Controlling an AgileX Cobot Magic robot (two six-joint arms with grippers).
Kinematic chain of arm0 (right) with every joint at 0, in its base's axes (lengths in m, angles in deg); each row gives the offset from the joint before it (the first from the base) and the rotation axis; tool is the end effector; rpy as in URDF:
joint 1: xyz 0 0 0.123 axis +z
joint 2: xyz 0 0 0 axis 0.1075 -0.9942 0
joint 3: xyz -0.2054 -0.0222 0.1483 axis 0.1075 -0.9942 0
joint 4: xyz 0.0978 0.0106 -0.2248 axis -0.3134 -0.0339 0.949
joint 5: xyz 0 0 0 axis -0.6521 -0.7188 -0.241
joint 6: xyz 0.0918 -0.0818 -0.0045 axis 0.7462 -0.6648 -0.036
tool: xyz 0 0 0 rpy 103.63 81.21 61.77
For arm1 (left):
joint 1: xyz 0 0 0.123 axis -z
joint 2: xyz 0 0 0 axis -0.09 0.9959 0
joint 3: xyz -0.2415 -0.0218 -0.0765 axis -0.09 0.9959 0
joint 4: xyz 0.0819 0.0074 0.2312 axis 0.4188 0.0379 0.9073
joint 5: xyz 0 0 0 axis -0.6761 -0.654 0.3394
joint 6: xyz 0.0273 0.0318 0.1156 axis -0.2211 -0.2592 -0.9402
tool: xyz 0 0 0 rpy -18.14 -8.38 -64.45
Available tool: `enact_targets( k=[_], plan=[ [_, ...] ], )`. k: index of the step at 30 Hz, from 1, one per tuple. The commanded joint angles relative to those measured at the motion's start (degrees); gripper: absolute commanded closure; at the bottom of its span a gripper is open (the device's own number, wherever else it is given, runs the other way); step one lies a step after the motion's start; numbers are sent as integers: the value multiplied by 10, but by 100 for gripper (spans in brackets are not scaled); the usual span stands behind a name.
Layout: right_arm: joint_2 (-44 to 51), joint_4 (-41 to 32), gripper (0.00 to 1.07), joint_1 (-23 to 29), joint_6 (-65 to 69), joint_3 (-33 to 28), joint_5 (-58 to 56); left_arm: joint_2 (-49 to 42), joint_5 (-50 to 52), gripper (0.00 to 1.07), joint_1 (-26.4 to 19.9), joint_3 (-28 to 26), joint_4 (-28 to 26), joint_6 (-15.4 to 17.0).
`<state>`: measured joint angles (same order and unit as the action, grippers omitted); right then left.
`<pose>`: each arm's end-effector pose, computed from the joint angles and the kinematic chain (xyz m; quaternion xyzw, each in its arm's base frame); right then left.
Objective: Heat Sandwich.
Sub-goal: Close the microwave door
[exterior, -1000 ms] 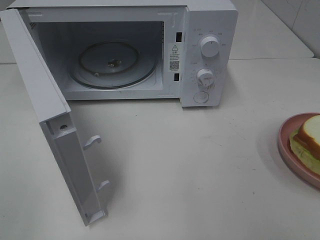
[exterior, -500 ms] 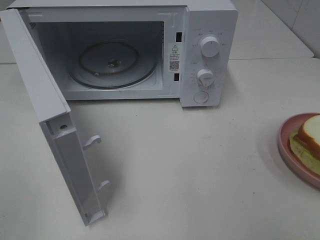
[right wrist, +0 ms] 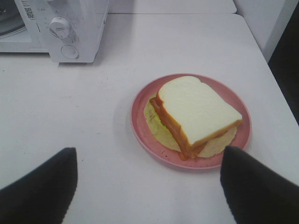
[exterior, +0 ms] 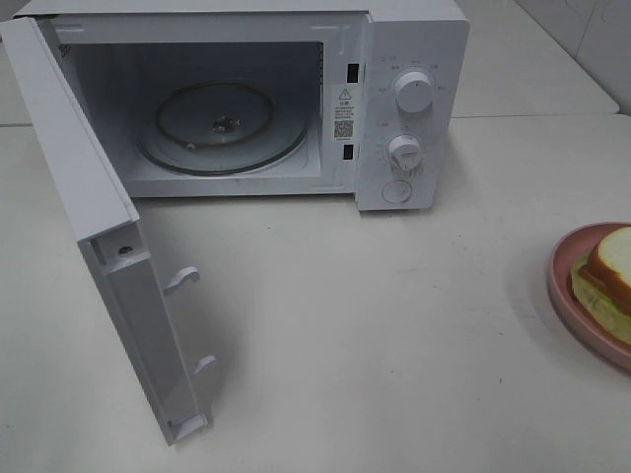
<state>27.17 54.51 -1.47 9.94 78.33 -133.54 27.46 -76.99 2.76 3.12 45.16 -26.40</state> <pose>0.0516 -0.0042 0.2659 -0.0006 0.8374 0.0035 0.5466 0.0491 -0.0139 0.2725 0.0310 0.8417 -0.0349 0.5380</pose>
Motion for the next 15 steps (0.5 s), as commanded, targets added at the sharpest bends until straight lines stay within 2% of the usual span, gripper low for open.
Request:
enact_targets(
  k=[1, 8, 10, 12, 14, 15],
  plan=[
    [15, 1, 31, -5, -8, 0, 7, 30, 23, 12, 1, -5, -6, -1],
    [15, 1, 31, -5, -8, 0, 7, 116, 74, 23, 1, -5, -6, -1],
    [15, 1, 31, -5, -8, 0, 7, 140, 88, 29, 1, -5, -6, -1],
    [15, 1, 31, -5, -8, 0, 7, 177, 120, 40, 1, -4, -5, -1],
    [15, 1, 31, -5, -8, 0, 7, 189, 133, 44, 1, -3, -5, -1],
    [15, 2, 31, -5, -7, 0, 7, 208, 156, 50, 1, -2, -5, -1]
  ],
)
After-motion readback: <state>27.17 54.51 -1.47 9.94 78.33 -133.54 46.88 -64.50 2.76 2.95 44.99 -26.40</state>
